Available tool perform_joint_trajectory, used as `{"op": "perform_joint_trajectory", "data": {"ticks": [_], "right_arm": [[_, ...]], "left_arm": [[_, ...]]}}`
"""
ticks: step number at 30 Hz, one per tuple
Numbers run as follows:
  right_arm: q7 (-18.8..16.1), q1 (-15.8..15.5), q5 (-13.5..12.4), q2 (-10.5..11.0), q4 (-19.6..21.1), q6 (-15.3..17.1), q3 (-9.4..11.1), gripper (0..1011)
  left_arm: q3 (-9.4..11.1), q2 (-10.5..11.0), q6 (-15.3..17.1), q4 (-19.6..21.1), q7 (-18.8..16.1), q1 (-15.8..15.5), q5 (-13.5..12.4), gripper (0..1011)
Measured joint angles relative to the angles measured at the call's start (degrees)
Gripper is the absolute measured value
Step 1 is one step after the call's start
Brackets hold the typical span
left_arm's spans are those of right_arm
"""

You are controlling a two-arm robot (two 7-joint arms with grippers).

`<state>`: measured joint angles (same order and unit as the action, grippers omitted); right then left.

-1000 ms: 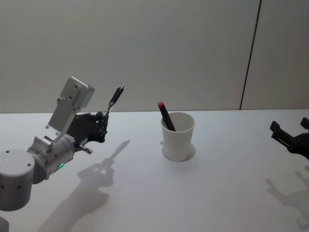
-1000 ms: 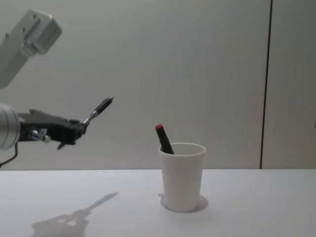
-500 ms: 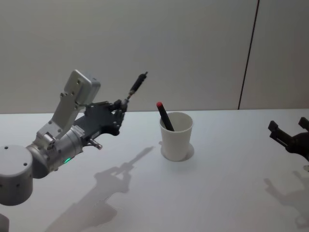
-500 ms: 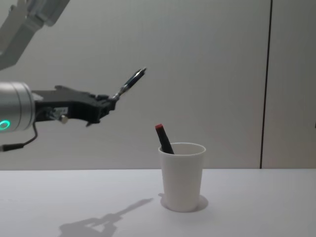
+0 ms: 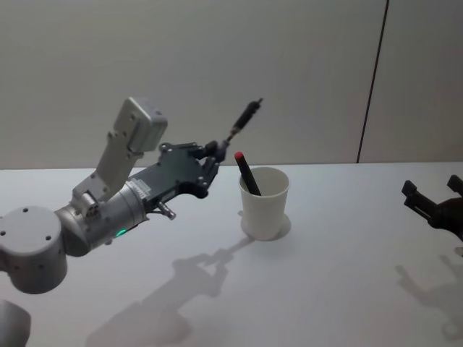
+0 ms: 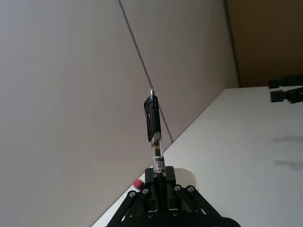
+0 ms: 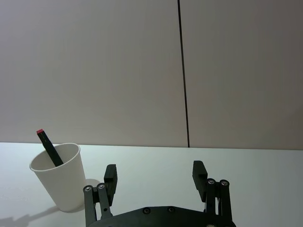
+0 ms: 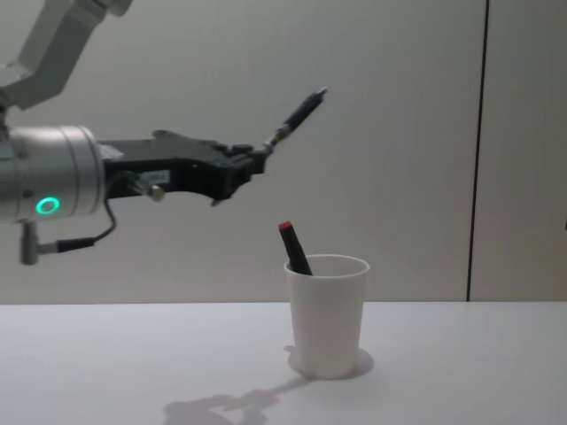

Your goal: Place the pen into the pen holder.

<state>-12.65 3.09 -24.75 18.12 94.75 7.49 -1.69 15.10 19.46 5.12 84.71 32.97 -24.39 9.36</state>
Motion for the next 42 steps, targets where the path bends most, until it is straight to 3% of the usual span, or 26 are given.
{"op": "perform_joint_trajectory", "data": {"ticks": [18, 42], "right_arm": [[0.0, 0.0, 0.0, 0.0, 0.0, 0.0, 0.0, 1001], [0.0, 0.0, 0.0, 0.0, 0.0, 0.0, 0.0, 1001]], "left_arm": [[3.1, -4.0, -3.0, -6.3, 7.6, -4.8, 0.4, 134], [6.7, -7.9, -4.0, -12.4, 10.6, -8.4, -0.6, 134]]}}
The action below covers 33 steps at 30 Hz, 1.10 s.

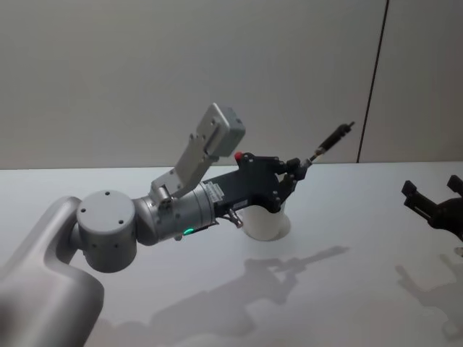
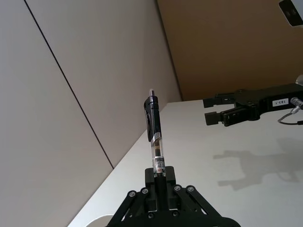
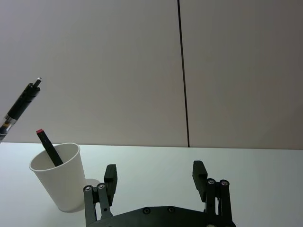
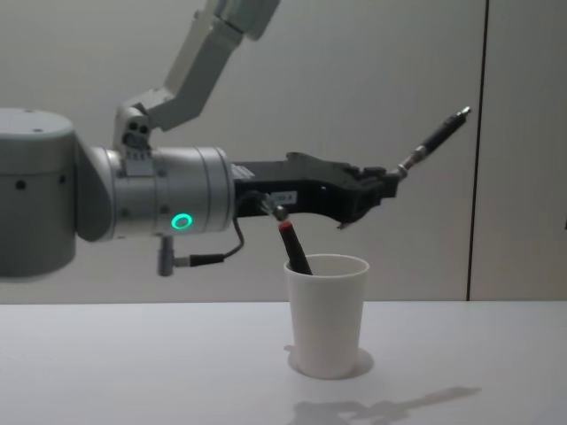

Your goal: Place the pen into the pen holder.

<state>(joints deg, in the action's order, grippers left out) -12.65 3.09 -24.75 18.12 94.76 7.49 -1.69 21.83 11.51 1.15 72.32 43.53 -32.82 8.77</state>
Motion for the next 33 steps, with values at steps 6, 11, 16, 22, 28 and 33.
{"op": "perform_joint_trajectory", "data": {"ticks": [6, 11, 16, 22, 28, 33], "right_arm": [[0.0, 0.0, 0.0, 0.0, 0.0, 0.0, 0.0, 1002], [0.0, 0.0, 0.0, 0.0, 0.0, 0.0, 0.0, 1002], [0.0, 0.0, 0.0, 0.0, 0.0, 0.0, 0.0, 1002], [0.0, 0.0, 0.0, 0.0, 0.0, 0.0, 0.0, 1001], [-0.2, -0.1, -0.2, 0.0, 0.0, -0.4, 0.0, 1002], [-0.5, -0.3, -0.6, 0.1, 0.2, -1.0, 0.0, 1002]], "left_arm": [[0.8, -0.7, 0.0, -0.8, -0.1, -0.3, 0.0, 134], [1.3, -1.1, 0.1, -1.2, -0.3, -0.5, 0.2, 134], [1.7, -1.4, 0.2, -1.5, -0.5, -0.6, 0.3, 134], [1.9, -1.6, 0.3, -1.8, -0.6, -0.7, 0.4, 134], [2.1, -1.7, 0.4, -1.9, -0.7, -0.8, 0.4, 134], [2.2, -1.8, 0.4, -2.0, -0.7, -0.8, 0.4, 134]]}}
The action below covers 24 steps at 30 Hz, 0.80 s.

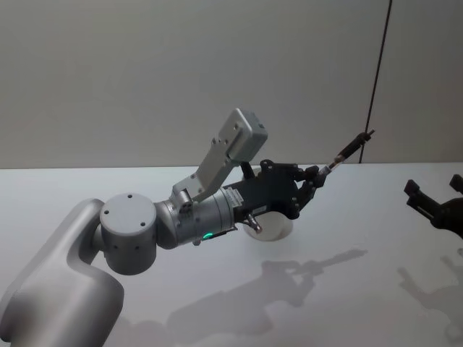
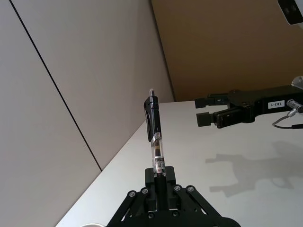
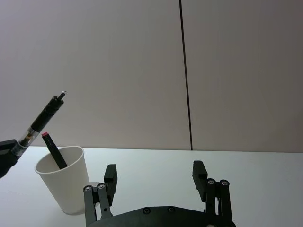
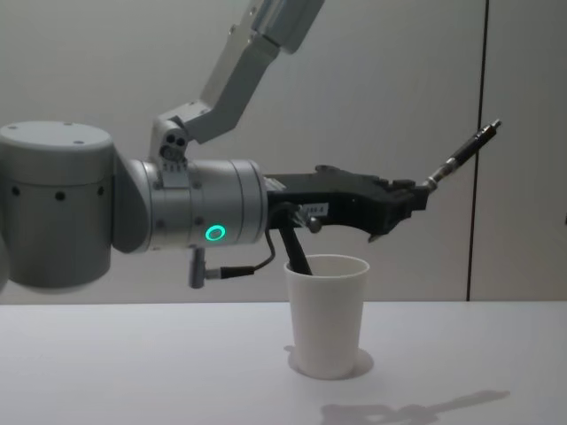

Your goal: Place the pen into the pen holder.

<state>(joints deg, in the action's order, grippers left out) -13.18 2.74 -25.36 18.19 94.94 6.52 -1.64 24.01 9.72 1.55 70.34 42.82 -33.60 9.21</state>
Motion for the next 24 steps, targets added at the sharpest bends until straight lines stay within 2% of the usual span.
{"op": "perform_joint_trajectory", "data": {"ticks": [6, 13, 24], "right_arm": [[-0.9, -0.4, -1.5, 0.2, 0.3, -1.4, 0.4, 1001], [-3.0, -1.2, -4.6, 0.7, 0.6, -3.1, 1.1, 1002], [-8.4, -2.4, -11.5, 1.9, 0.6, -4.8, 2.6, 1002]], "left_arm": [[0.1, 0.0, 0.0, 0.0, 0.0, 0.0, 0.0, 134], [0.1, -0.1, 0.0, -0.1, -0.1, -0.1, 0.0, 134], [0.2, -0.1, 0.0, -0.1, -0.1, -0.1, 0.0, 134]]}}
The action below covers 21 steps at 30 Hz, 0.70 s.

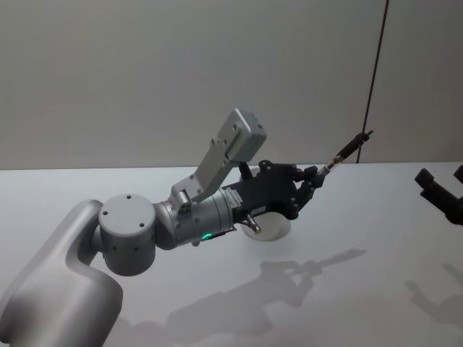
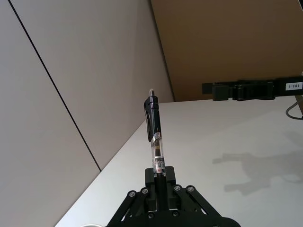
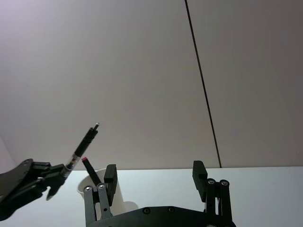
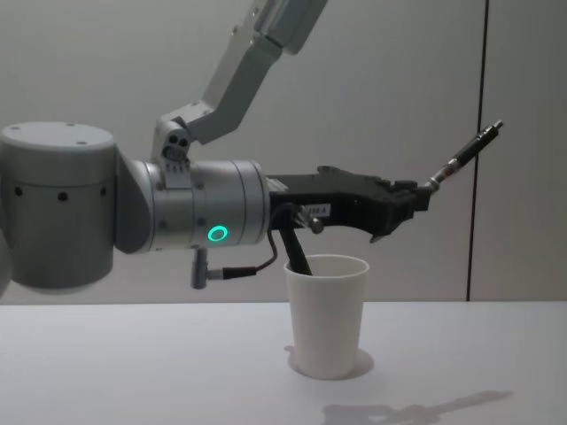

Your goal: Place the pen into the pen holder.

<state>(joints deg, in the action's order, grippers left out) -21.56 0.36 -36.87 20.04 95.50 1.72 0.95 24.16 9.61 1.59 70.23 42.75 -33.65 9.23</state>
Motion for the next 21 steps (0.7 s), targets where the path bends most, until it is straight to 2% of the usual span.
{"op": "perform_joint_trajectory", "data": {"ticks": [15, 21], "right_arm": [[-9.3, 0.0, -10.4, 1.0, -2.7, 0.8, 0.9, 1002], [-11.8, 0.9, -13.0, 0.9, -4.1, 1.6, 0.6, 1002]], "left_arm": [[0.0, 0.0, 0.0, 0.0, 0.0, 0.0, 0.0, 134], [0.0, 0.0, 0.0, 0.0, 0.0, 0.0, 0.0, 134]]}}
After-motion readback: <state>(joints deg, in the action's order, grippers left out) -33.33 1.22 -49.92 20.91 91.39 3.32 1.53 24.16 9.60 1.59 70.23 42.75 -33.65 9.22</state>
